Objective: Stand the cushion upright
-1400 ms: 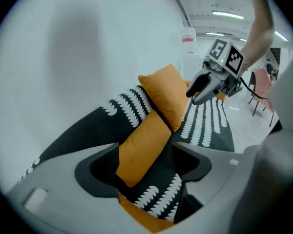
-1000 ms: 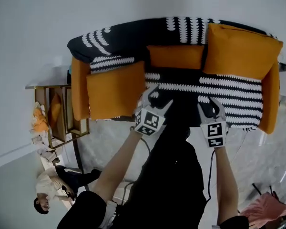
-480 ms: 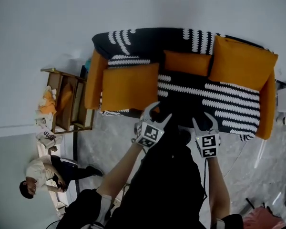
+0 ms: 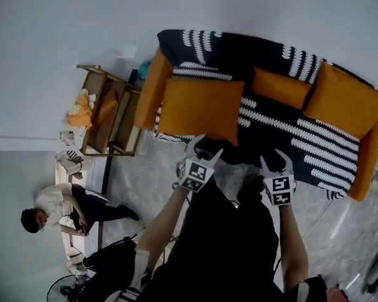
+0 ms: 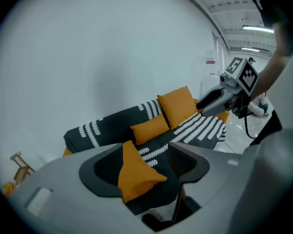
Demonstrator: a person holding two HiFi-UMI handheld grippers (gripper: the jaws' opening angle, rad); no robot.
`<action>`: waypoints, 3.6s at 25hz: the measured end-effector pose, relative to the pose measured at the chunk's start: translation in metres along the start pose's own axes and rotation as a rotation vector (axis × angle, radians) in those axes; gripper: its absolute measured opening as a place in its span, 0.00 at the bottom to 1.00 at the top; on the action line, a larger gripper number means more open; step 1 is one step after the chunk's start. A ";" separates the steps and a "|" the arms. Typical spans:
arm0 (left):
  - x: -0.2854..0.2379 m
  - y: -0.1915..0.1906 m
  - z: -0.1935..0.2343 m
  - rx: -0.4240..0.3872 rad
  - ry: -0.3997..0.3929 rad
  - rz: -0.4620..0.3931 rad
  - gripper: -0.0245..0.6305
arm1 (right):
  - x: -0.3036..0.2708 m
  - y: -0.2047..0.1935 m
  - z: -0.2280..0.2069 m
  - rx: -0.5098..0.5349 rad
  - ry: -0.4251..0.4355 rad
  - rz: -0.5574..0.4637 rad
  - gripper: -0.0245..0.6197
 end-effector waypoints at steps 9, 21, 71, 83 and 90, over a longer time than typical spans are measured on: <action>0.029 -0.072 0.140 0.054 0.038 0.037 0.50 | -0.093 0.052 0.066 -0.009 -0.007 0.043 0.34; 0.018 -0.192 0.283 0.105 -0.036 0.112 0.50 | -0.200 0.065 0.125 0.007 -0.084 0.237 0.38; -0.133 -0.511 0.296 -0.055 -0.254 0.658 0.28 | -0.350 -0.209 0.057 0.087 -0.092 0.783 0.25; -0.123 -0.471 0.316 -0.022 -0.248 0.645 0.17 | -0.338 -0.163 0.055 0.064 -0.115 0.710 0.12; -0.113 -0.416 0.343 0.064 -0.193 0.643 0.13 | -0.325 -0.108 0.042 0.019 -0.119 0.661 0.11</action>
Point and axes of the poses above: the fingertips, and each gripper's own axes: x backward along the fingers, z to its left, y out of its top, the point moved 1 cm from there along x, backward along the fingers, and after that the axes turned 4 degrees about y, right-handed, at the moved point
